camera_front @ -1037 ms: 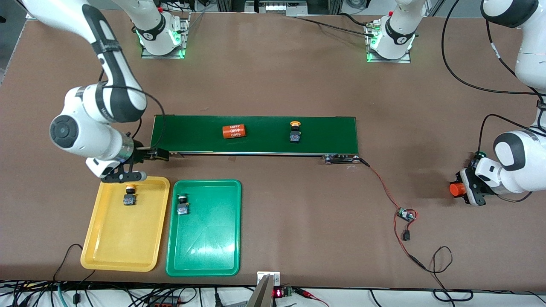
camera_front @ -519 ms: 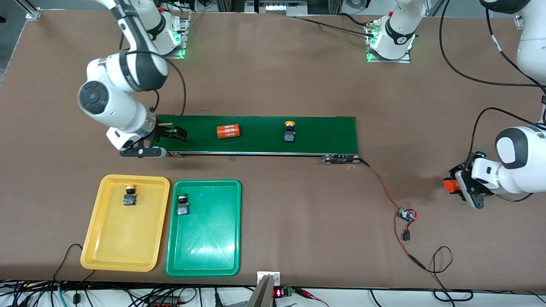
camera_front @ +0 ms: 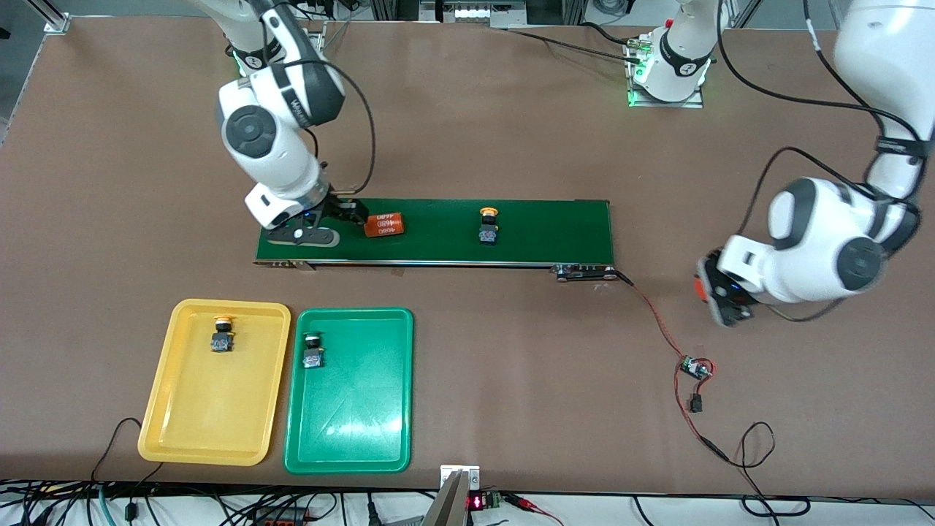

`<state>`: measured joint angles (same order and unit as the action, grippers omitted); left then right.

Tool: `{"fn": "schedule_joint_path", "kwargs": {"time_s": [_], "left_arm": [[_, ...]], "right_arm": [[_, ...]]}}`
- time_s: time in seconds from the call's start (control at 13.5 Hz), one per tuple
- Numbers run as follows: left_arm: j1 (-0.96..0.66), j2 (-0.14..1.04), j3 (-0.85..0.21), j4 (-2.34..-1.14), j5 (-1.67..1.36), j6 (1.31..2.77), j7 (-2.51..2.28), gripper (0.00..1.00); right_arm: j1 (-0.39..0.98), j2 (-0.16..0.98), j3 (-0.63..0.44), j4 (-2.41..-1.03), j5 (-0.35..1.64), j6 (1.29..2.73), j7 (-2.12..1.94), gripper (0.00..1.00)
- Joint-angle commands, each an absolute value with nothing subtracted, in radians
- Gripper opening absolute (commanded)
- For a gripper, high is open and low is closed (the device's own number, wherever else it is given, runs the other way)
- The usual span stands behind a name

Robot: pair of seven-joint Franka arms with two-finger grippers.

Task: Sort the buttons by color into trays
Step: 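Move the right gripper to the belt while the left gripper carries the cylinder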

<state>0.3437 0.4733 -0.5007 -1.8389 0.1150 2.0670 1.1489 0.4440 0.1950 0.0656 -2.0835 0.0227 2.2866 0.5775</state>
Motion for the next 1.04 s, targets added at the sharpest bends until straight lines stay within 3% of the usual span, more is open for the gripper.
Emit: {"fn": "schedule_joint_path", "kwargs": {"time_s": [0.0, 0.22, 0.59, 0.96], "left_arm": [[0.315, 0.403, -0.578, -1.925, 0.12, 2.074, 1.167, 0.0], [0.261, 0.406, -0.644, -1.925, 0.121, 2.08, 1.17, 0.02], [0.14, 0.436, -0.65, -1.94, 0.124, 2.091, 1.175, 0.01], [0.117, 0.527, -0.653, -1.951, 0.126, 2.111, 1.175, 0.02]], "right_arm": [[0.492, 0.201, 0.058, -2.102, 0.003, 2.347, 0.656, 1.0], [0.515, 0.232, 0.058, -2.098, -0.011, 2.365, 0.689, 1.0], [0.514, 0.238, 0.058, -2.097, -0.011, 2.367, 0.715, 1.0], [0.514, 0.241, 0.058, -2.094, -0.011, 2.368, 0.716, 1.0]]}}
